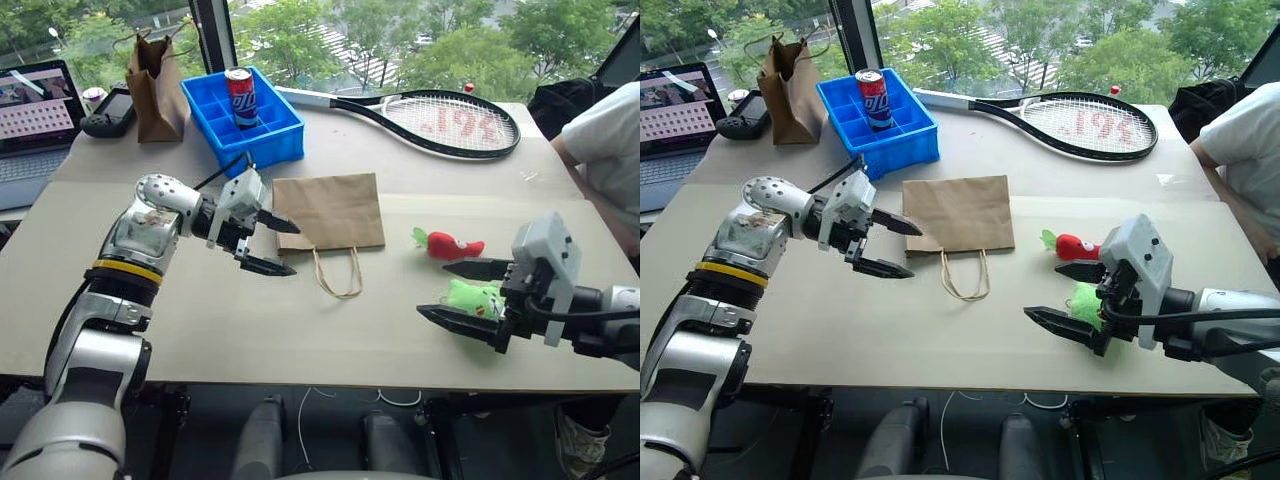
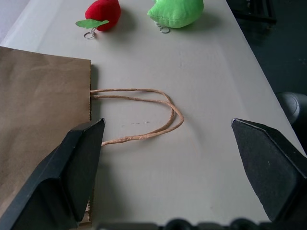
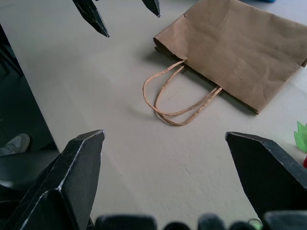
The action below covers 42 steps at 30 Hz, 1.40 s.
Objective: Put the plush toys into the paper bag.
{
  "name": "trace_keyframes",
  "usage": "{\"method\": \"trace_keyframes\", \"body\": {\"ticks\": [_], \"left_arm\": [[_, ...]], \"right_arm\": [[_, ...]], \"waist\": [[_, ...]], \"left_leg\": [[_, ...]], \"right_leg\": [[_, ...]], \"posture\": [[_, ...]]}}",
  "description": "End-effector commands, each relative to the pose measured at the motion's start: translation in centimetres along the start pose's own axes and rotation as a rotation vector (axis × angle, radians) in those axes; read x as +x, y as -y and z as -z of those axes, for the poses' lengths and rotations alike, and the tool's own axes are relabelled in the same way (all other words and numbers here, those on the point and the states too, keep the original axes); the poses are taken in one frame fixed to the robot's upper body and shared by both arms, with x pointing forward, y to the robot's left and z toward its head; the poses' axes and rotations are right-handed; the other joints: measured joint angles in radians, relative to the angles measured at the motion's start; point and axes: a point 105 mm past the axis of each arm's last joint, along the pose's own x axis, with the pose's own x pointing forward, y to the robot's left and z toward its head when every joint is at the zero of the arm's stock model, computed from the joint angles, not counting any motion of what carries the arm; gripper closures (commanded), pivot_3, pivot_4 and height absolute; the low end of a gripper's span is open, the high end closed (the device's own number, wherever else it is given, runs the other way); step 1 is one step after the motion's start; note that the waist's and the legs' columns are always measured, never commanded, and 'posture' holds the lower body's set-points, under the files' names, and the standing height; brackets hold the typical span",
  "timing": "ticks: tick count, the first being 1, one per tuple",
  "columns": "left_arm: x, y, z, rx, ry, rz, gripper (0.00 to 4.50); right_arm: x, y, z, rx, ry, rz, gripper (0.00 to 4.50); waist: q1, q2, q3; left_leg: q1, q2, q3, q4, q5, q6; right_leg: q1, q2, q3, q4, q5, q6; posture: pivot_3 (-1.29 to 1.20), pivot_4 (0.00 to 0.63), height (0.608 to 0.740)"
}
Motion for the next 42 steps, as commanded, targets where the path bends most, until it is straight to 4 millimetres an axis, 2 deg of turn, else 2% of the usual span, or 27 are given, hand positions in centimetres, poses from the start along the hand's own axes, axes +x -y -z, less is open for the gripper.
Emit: {"method": "trace_keyframes", "body": {"ticks": [1, 4, 8, 14, 17, 24, 25, 26, 28, 33, 37, 40, 42], "left_arm": [[1.3, -0.8, 0.4, 0.121, -0.078, 0.013, 0.00], [2.1, -1.3, 1.1, 0.174, -0.125, 0.016, 0.00], [3.9, -2.0, 0.5, 0.205, -0.097, 0.029, 0.00], [6.4, -1.9, 1.0, 0.275, -0.122, 0.058, 0.00], [6.9, -1.9, 1.0, 0.264, -0.114, 0.069, 0.68], [6.4, -2.0, 1.5, 0.248, -0.126, 0.067, 3.16], [6.2, -2.0, 1.5, 0.243, -0.126, 0.069, 3.38], [6.1, -1.9, 1.5, 0.235, -0.119, 0.073, 3.87], [5.8, -2.1, 0.9, 0.203, -0.077, 0.066, 4.37], [4.7, -2.9, -1.8, 0.092, 0.081, 0.035, 4.37], [3.4, -3.2, -4.5, 0.049, 0.203, 0.018, 4.37], [3.1, -2.5, -6.4, 0.023, 0.290, 0.021, 4.50], [3.1, -1.9, -7.2, -0.005, 0.319, 0.017, 4.50]], "right_arm": [[-0.6, 0.1, -0.6, -0.047, 0.029, 0.066, 0.03], [-0.7, -0.2, -0.5, -0.042, 0.035, 0.085, 0.03], [-1.0, -0.4, 0.2, -0.028, 0.027, 0.132, 0.03], [-1.2, -0.4, 0.3, -0.025, 0.047, 0.179, 0.03], [-1.3, -0.2, 0.3, -0.024, 0.046, 0.194, 0.00], [-1.2, 0.3, 0.4, -0.028, 0.039, 0.210, 0.00], [-1.1, 0.4, 0.4, -0.031, 0.038, 0.212, 0.00], [-1.1, 0.5, 0.4, -0.033, 0.039, 0.212, 0.00], [-0.9, 0.6, 0.4, -0.030, 0.043, 0.208, 0.00], [0.2, 0.3, 1.2, 0.007, 0.039, 0.171, 0.00], [1.6, -1.0, 2.6, 0.084, 0.042, 0.119, 0.00], [2.9, -1.3, 3.3, 0.135, 0.065, 0.127, 0.70], [3.9, -1.3, 3.3, 0.146, 0.093, 0.138, 1.34]], "waist": [[0.000, 0.000, 0.000], [0.000, 0.000, 0.000], [0.001, -0.001, 0.001], [0.000, -0.001, 0.001], [-0.001, -0.001, 0.001], [-0.001, -0.001, 0.001], [-0.001, -0.001, 0.001], [-0.001, -0.001, 0.001], [-0.002, -0.001, 0.001], [-0.002, -0.002, 0.001], [-0.003, -0.002, 0.001], [-0.004, -0.002, 0.001], [-0.006, -0.002, 0.001]], "left_leg": [[0.000, 0.000, 0.000, 0.000, 0.000, 0.000], [0.000, 0.000, 0.000, 0.001, 0.000, 0.000], [0.000, 0.000, -0.001, 0.002, 0.000, 0.000], [-0.001, -0.001, -0.001, 0.004, 0.000, 0.001], [0.000, -0.001, -0.002, 0.005, 0.000, 0.001], [0.000, -0.001, -0.002, 0.008, 0.000, 0.001], [-0.001, -0.001, -0.002, 0.008, 0.000, 0.001], [-0.001, -0.001, -0.002, 0.009, 0.000, 0.001], [-0.001, -0.001, -0.002, 0.010, 0.000, 0.001], [0.000, -0.001, -0.002, 0.011, 0.000, 0.001], [-0.001, -0.001, -0.003, 0.012, 0.000, 0.001], [-0.001, -0.001, -0.003, 0.012, 0.000, 0.001], [0.000, -0.001, -0.003, 0.011, 0.000, 0.001]], "right_leg": [[0.000, 0.000, 0.000, 0.000, 0.000, 0.000], [0.001, 0.000, 0.000, 0.000, 0.000, 0.000], [0.001, 0.000, 0.000, 0.001, 0.000, 0.001], [0.002, 0.000, 0.000, 0.001, 0.000, 0.003], [0.002, 0.000, 0.000, 0.003, 0.000, 0.003], [0.002, 0.000, 0.000, 0.006, 0.000, 0.003], [0.002, 0.000, 0.000, 0.006, 0.000, 0.003], [0.002, 0.000, 0.000, 0.006, 0.000, 0.003], [0.002, 0.000, 0.000, 0.008, 0.000, 0.003], [0.002, 0.000, 0.000, 0.010, -0.001, 0.005], [0.002, 0.000, 0.000, 0.011, -0.001, 0.004], [0.002, 0.001, 0.000, 0.012, -0.001, 0.004], [0.002, 0.001, 0.000, 0.012, -0.001, 0.003]], "posture": [[0.00, 0.150, 0.740], [0.00, 0.150, 0.740], [0.00, 0.150, 0.740], [0.00, 0.150, 0.740], [0.00, 0.150, 0.740], [0.00, 0.150, 0.740], [0.00, 0.150, 0.740], [0.00, 0.150, 0.740], [0.00, 0.150, 0.740], [0.00, 0.150, 0.740], [0.00, 0.150, 0.740], [0.00, 0.150, 0.740], [0.00, 0.150, 0.740]]}}
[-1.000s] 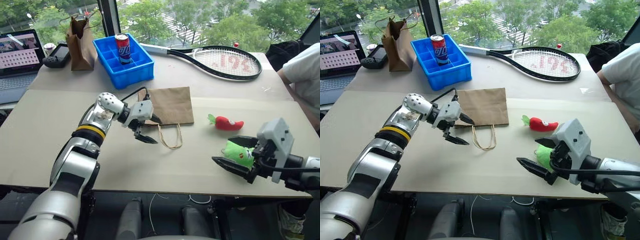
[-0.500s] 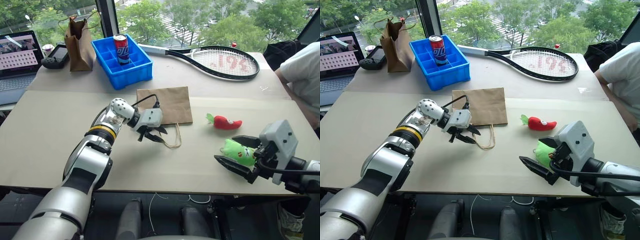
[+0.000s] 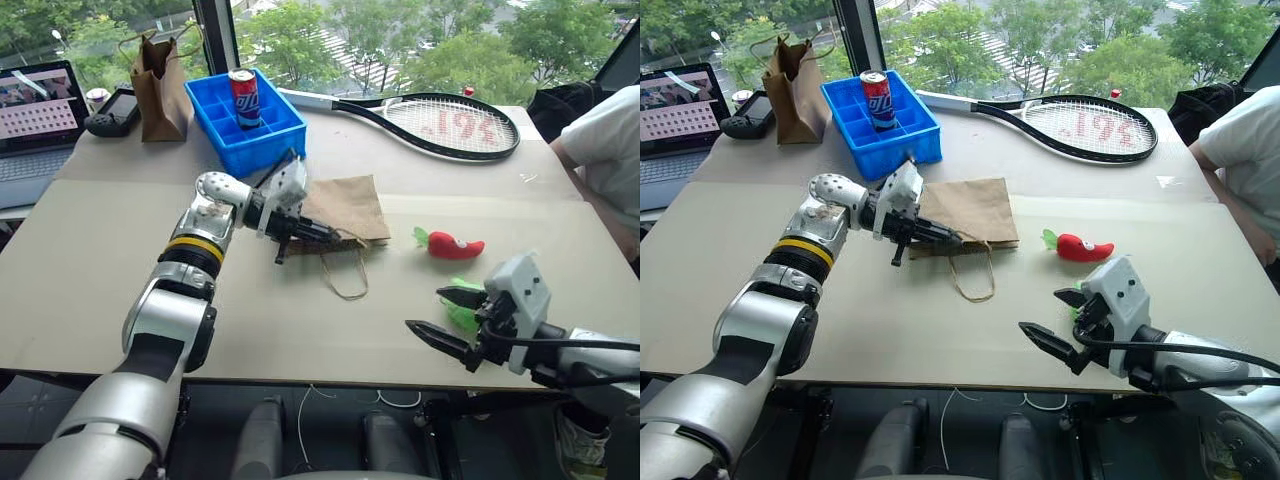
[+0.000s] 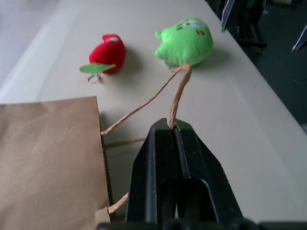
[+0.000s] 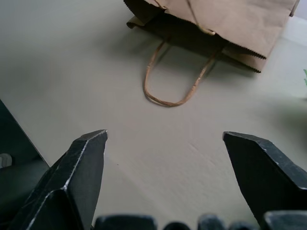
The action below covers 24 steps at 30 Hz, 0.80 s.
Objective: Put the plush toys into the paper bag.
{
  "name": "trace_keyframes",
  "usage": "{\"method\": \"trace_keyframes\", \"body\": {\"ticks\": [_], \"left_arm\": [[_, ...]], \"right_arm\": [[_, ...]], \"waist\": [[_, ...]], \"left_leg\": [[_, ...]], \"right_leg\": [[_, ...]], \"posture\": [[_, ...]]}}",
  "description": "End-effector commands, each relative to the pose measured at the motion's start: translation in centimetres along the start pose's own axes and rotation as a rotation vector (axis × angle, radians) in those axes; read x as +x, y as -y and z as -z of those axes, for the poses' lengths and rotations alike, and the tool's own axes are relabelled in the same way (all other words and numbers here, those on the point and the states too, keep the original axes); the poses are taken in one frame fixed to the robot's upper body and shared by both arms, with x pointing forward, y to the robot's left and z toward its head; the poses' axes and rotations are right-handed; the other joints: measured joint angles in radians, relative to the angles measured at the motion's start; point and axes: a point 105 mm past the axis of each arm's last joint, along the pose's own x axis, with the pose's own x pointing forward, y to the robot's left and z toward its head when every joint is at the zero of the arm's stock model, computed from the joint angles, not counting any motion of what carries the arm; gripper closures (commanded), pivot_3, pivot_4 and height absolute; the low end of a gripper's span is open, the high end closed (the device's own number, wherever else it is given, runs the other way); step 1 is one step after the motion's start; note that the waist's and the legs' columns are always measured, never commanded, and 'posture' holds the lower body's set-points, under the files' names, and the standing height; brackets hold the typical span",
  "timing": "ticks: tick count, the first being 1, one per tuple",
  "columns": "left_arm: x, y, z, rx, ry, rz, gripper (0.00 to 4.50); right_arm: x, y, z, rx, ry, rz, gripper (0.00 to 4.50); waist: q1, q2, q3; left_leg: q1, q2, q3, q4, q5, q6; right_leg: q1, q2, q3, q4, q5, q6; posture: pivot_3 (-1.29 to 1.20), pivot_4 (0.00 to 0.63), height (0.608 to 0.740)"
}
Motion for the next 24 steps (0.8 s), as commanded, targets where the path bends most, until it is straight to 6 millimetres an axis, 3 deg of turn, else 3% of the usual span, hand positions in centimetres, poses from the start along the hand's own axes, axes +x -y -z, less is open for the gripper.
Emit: {"method": "trace_keyframes", "body": {"ticks": [1, 9, 16, 19, 24], "left_arm": [[0.4, 1.0, -2.2, -0.022, 0.079, -0.006, 4.50], [1.0, 2.6, -3.3, -0.092, 0.118, -0.038, 4.50], [1.5, 2.5, -4.5, -0.182, 0.212, -0.075, 4.50], [2.1, 3.3, -3.9, -0.190, 0.195, -0.059, 4.50], [1.6, 2.5, -5.0, -0.247, 0.261, -0.131, 4.50]], "right_arm": [[1.5, 0.2, -0.7, -0.013, 0.076, 0.042, 1.73], [7.0, 0.8, -2.7, 0.055, 0.248, 0.095, 4.43], [11.1, 1.6, -2.2, 0.082, 0.271, 0.097, 4.48], [12.6, 2.3, -2.2, 0.092, 0.278, 0.103, 4.48], [15.0, 3.3, -0.5, 0.096, 0.230, 0.132, 4.48]], "waist": [[-0.003, 0.000, 0.000], [-0.023, 0.000, 0.000], [-0.018, 0.000, 0.000], [-0.022, 0.000, 0.000], [-0.025, 0.000, 0.000]], "left_leg": [[0.000, 0.000, 0.000, 0.000, 0.000, 0.000], [0.001, 0.002, -0.001, 0.001, 0.000, 0.000], [0.001, 0.001, -0.001, 0.001, 0.000, 0.000], [0.001, 0.001, -0.001, 0.001, 0.000, 0.000], [0.002, 0.002, -0.002, 0.000, 0.000, 0.000]], "right_leg": [[0.000, 0.000, 0.000, 0.000, 0.000, 0.000], [-0.001, 0.003, 0.000, 0.003, 0.000, 0.000], [-0.001, 0.003, 0.000, 0.003, 0.000, 0.000], [-0.001, 0.003, 0.000, 0.003, 0.000, 0.000], [-0.001, 0.004, 0.000, 0.005, 0.002, 0.002]], "posture": [[0.00, 0.150, 0.740], [0.00, 0.150, 0.740], [0.00, 0.150, 0.740], [0.00, 0.150, 0.740], [0.00, 0.150, 0.740]]}}
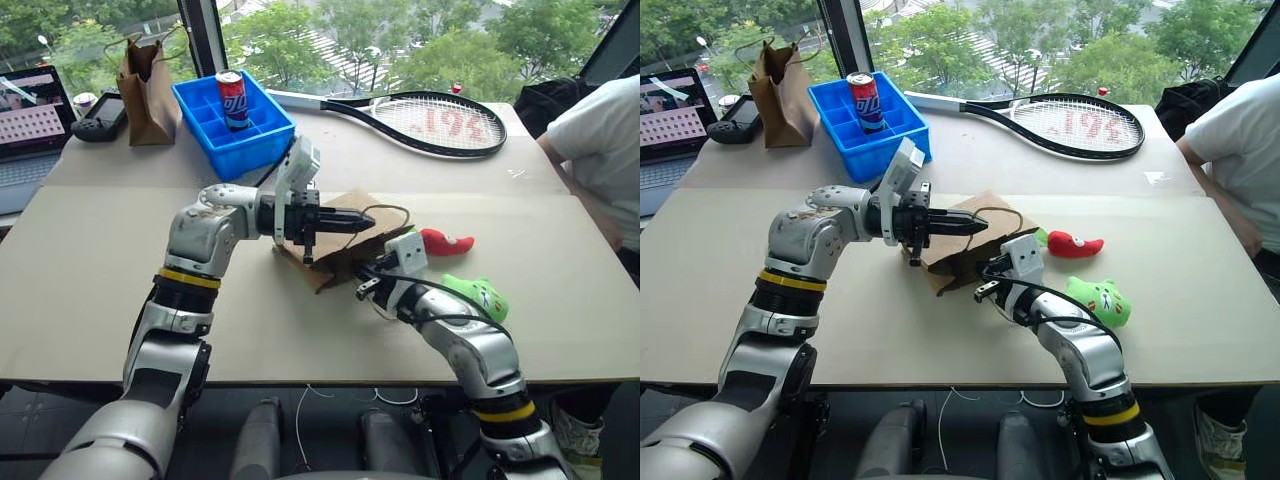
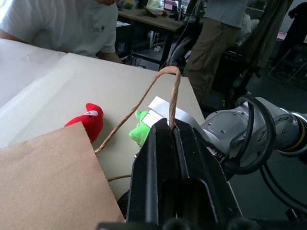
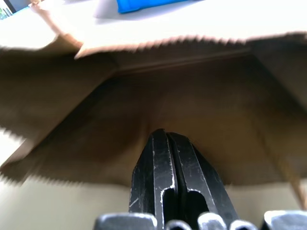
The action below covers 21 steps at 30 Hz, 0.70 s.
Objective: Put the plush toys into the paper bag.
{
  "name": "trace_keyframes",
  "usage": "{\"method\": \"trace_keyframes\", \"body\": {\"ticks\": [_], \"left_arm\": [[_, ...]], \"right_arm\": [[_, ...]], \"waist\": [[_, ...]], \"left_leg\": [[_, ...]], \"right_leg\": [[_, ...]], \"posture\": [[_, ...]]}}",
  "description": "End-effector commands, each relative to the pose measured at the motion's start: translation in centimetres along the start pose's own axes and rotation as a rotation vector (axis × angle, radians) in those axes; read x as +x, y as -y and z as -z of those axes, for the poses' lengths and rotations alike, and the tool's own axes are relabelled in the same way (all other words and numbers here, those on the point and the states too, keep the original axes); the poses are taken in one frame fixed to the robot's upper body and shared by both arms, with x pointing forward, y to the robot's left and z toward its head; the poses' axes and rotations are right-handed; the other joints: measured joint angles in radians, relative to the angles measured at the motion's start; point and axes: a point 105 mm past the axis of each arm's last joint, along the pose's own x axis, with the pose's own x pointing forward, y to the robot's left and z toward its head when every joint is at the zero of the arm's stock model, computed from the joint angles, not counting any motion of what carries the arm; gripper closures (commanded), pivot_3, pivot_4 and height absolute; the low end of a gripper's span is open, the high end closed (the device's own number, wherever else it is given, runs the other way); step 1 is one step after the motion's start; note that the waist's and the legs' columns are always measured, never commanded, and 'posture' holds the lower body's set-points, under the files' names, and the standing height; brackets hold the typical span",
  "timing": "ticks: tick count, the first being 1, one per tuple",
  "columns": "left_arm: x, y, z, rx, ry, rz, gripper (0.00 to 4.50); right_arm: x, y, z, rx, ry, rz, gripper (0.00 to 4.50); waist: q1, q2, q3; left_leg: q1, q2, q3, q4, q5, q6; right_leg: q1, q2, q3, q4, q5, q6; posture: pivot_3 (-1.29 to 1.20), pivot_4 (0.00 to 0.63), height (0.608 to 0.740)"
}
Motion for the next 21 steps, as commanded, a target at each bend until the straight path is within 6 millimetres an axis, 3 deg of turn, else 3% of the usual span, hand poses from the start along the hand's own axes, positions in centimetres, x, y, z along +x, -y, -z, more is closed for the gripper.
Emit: {"method": "trace_keyframes", "body": {"ticks": [1, 4, 8, 12, 21], "left_arm": [[-0.4, 0.0, -2.8, 0.034, 0.077, -0.035, 4.50], [-0.8, -0.6, -4.1, 0.052, 0.105, -0.086, 4.50], [-1.6, -0.8, -7.3, 0.126, 0.157, -0.122, 4.50], [-2.6, -0.5, -9.6, 0.247, 0.138, -0.143, 4.50], [-2.8, 2.0, -10.6, 0.455, 0.018, -0.051, 4.50]], "right_arm": [[0.8, 0.3, 0.5, -0.048, 0.002, 0.004, 4.48], [1.3, 0.4, 1.6, -0.087, -0.037, -0.005, 4.48], [1.7, 0.3, 2.7, -0.127, -0.081, -0.020, 4.48], [1.8, 0.2, 2.9, -0.142, -0.090, -0.033, 4.48], [1.9, -0.1, 2.8, -0.140, -0.088, -0.048, 4.48]], "waist": [[-0.001, 0.000, 0.000], [-0.001, 0.000, 0.000], [-0.001, 0.000, 0.000], [-0.007, 0.000, 0.000], [-0.012, 0.000, 0.000]], "left_leg": [[0.000, 0.000, 0.000, 0.000, 0.000, 0.000], [0.000, 0.000, 0.000, 0.000, 0.000, 0.000], [0.000, 0.000, 0.000, 0.000, 0.000, 0.000], [0.003, 0.000, 0.000, -0.001, -0.001, -0.002], [0.004, 0.000, 0.000, -0.002, -0.005, -0.008]], "right_leg": [[0.000, 0.000, 0.000, 0.000, 0.000, 0.000], [0.000, 0.000, 0.000, -0.001, 0.002, 0.003], [0.000, 0.000, 0.000, -0.001, 0.002, 0.003], [0.001, 0.000, 0.000, -0.001, 0.000, 0.002], [0.002, 0.000, 0.000, 0.000, -0.001, 0.000]], "posture": [[0.00, 0.150, 0.740], [0.00, 0.150, 0.740], [0.00, 0.150, 0.740], [0.00, 0.150, 0.740], [0.00, 0.150, 0.740]]}}
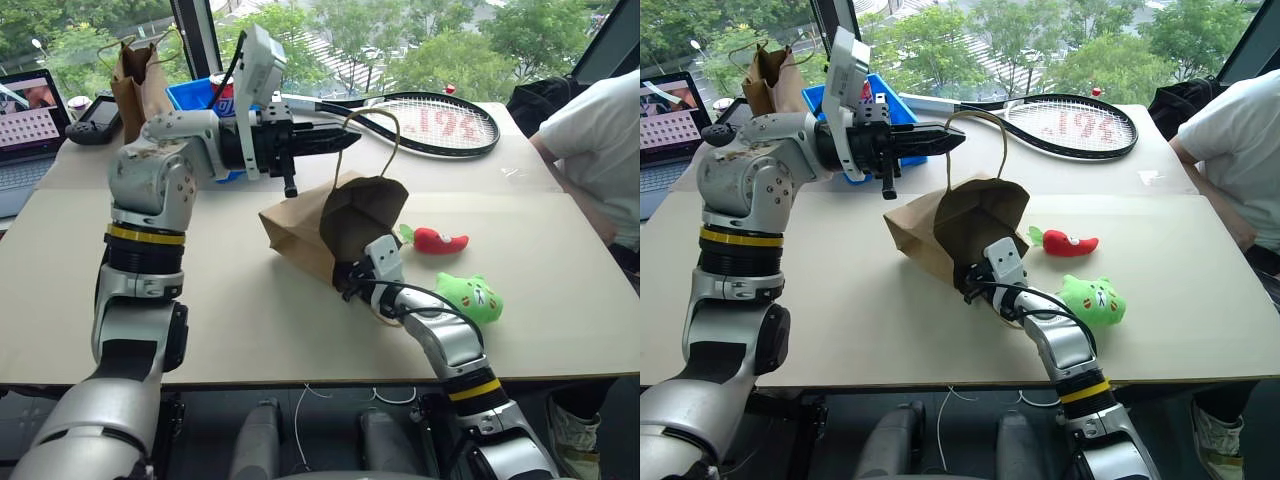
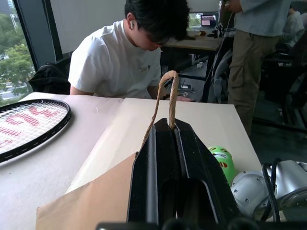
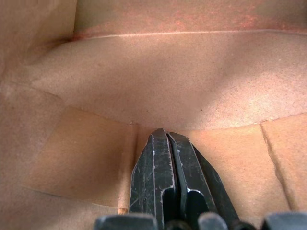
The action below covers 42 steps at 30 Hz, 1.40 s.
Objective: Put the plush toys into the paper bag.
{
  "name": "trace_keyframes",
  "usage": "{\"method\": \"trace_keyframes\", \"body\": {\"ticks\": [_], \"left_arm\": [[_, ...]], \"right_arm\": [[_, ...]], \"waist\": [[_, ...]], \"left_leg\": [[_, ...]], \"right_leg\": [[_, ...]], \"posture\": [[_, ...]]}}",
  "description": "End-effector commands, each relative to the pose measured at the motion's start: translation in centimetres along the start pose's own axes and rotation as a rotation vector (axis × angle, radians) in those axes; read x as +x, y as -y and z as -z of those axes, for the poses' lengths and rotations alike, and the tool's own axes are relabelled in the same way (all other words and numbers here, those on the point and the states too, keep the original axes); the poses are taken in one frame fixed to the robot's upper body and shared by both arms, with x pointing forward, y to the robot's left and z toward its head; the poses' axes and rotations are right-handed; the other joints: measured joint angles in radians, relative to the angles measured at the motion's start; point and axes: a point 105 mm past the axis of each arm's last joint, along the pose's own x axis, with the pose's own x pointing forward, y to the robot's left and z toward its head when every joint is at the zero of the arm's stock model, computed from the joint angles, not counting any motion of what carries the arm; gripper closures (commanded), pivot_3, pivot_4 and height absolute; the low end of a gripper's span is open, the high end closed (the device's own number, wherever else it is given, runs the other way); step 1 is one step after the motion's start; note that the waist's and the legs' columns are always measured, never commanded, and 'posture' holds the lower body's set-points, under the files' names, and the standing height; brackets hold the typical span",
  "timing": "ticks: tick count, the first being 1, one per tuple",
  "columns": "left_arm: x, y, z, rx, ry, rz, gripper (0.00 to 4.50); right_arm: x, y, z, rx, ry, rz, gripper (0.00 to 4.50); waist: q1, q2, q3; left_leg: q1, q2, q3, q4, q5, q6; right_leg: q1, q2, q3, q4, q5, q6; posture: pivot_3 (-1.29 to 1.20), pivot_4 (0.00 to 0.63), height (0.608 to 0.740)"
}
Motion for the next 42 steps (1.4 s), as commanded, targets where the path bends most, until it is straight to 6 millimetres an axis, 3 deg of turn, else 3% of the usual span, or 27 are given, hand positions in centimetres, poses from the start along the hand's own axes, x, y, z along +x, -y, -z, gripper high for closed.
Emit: {"method": "trace_keyframes", "body": {"ticks": [1, 6, 12, 14, 17, 22, 26, 27, 28, 35, 38, 39, 42], "left_arm": [[0.4, 1.1, -2.6, 0.131, 0.019, 0.052, 4.50], [0.3, 1.0, -4.2, 0.208, 0.025, 0.038, 4.50], [0.6, 1.3, -4.3, 0.308, -0.029, 0.053, 4.50], [0.7, 1.3, -4.2, 0.304, -0.027, 0.055, 4.50], [0.6, 1.0, -2.5, 0.288, -0.067, 0.048, 4.50], [0.6, 0.8, -0.9, 0.232, -0.068, 0.034, 4.50], [1.0, 1.2, -0.5, 0.198, -0.058, 0.034, 4.50], [1.1, 1.4, -0.5, 0.189, -0.056, 0.039, 4.50], [1.1, 1.5, -0.3, 0.183, -0.057, 0.040, 4.50], [1.4, 2.0, 0.4, 0.155, -0.076, 0.048, 4.50], [1.7, 2.3, 0.5, 0.146, -0.072, 0.062, 4.50], [1.8, 2.4, 0.5, 0.143, -0.071, 0.065, 4.50], [1.9, 2.6, 0.7, 0.135, -0.070, 0.072, 4.50]], "right_arm": [[0.0, -0.2, 1.1, 0.014, -0.041, -0.009, 4.48], [-0.2, -0.3, 1.5, 0.006, -0.060, -0.017, 4.48], [-0.2, -0.1, 1.5, -0.005, -0.065, -0.018, 4.48], [-0.2, -0.1, 1.4, -0.005, -0.063, -0.017, 4.48], [-0.3, 0.0, 1.2, -0.004, -0.059, -0.013, 4.48], [-1.3, 0.0, -2.0, 0.173, 0.086, -0.037, 4.48], [-2.9, 0.1, -4.9, 0.173, 0.198, -0.058, 4.48], [-3.4, 0.0, -5.5, 0.177, 0.218, -0.071, 3.91], [-3.9, 0.0, -6.0, 0.180, 0.234, -0.080, 3.75], [-7.9, 0.2, -8.3, 0.160, 0.275, -0.110, 1.32], [-11.2, 2.4, -9.5, 0.107, 0.278, -0.048, 0.25], [-12.3, 3.4, -9.8, 0.089, 0.274, -0.005, 0.03], [-15.1, 6.4, -9.8, 0.064, 0.234, 0.138, 0.03]], "waist": [[0.000, 0.000, 0.000], [-0.001, 0.000, 0.000], [-0.001, 0.000, 0.000], [-0.001, 0.000, 0.000], [-0.001, 0.000, 0.000], [0.001, 0.000, 0.000], [0.009, 0.000, 0.000], [0.012, 0.000, 0.000], [0.014, 0.000, 0.000], [0.016, 0.000, 0.000], [0.018, 0.001, 0.001], [0.020, 0.001, 0.001], [0.026, 0.001, 0.001]], "left_leg": [[0.000, 0.000, 0.000, 0.000, 0.000, 0.000], [0.000, 0.000, 0.000, 0.000, 0.000, 0.000], [0.000, 0.000, 0.000, 0.000, 0.000, 0.000], [0.000, 0.000, 0.000, 0.000, 0.000, 0.000], [0.000, 0.000, 0.000, 0.000, 0.000, 0.000], [-0.001, 0.000, 0.000, -0.001, 0.000, 0.000], [-0.005, 0.000, 0.000, 0.000, 0.004, 0.006], [-0.005, 0.000, 0.000, 0.000, 0.004, 0.007], [-0.005, 0.000, 0.000, 0.000, 0.004, 0.006], [-0.005, 0.000, 0.000, -0.001, 0.004, 0.006], [-0.005, 0.000, 0.000, -0.001, 0.003, 0.004], [-0.005, 0.000, 0.000, 0.000, 0.001, 0.002], [-0.005, 0.000, 0.000, 0.000, 0.001, 0.002]], "right_leg": [[0.000, 0.000, 0.000, 0.000, 0.000, -0.001], [0.000, 0.000, 0.000, 0.000, -0.001, -0.001], [0.000, 0.000, 0.000, 0.000, -0.002, 0.000], [0.000, 0.000, 0.000, 0.000, -0.002, 0.000], [0.000, 0.000, 0.000, 0.000, -0.002, 0.000], [-0.001, 0.000, 0.000, 0.000, -0.002, 0.000], [-0.003, 0.000, 0.001, 0.000, 0.001, 0.001], [-0.003, 0.000, 0.001, -0.001, 0.001, 0.002], [-0.003, 0.000, 0.000, -0.001, 0.001, 0.002], [-0.003, 0.000, 0.000, -0.001, -0.001, -0.002], [-0.003, 0.000, 0.000, -0.001, -0.001, -0.003], [-0.002, 0.000, 0.001, -0.001, -0.001, -0.003], [-0.002, 0.000, 0.000, -0.003, -0.001, -0.003]], "posture": [[0.00, 0.150, 0.740], [0.00, 0.150, 0.740], [0.00, 0.150, 0.740], [0.00, 0.150, 0.740], [0.00, 0.150, 0.740], [0.00, 0.150, 0.740], [0.00, 0.150, 0.740], [0.00, 0.150, 0.740], [0.00, 0.150, 0.740], [0.00, 0.150, 0.740], [0.00, 0.150, 0.740], [0.00, 0.150, 0.740], [0.00, 0.150, 0.740]]}}
